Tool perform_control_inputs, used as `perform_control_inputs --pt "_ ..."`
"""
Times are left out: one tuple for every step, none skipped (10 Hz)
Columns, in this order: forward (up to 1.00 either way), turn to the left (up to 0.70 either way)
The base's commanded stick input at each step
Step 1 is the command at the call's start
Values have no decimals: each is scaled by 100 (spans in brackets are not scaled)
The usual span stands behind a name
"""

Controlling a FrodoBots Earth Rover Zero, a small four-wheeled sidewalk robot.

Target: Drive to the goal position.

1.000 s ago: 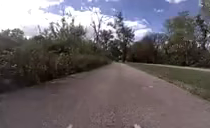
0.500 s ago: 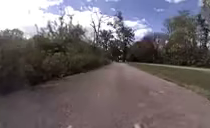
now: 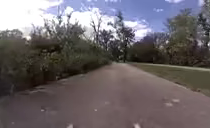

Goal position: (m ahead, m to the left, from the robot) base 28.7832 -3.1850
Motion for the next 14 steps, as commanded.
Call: perform_control_inputs --pt "100 0" --pt "100 0" --pt "100 0" --pt "100 0" --pt "100 0" --pt "100 0" --pt "100 0" --pt "100 0" --pt "100 0" --pt "100 0" --pt "100 0" --pt "100 0" --pt "100 0" --pt "100 0"
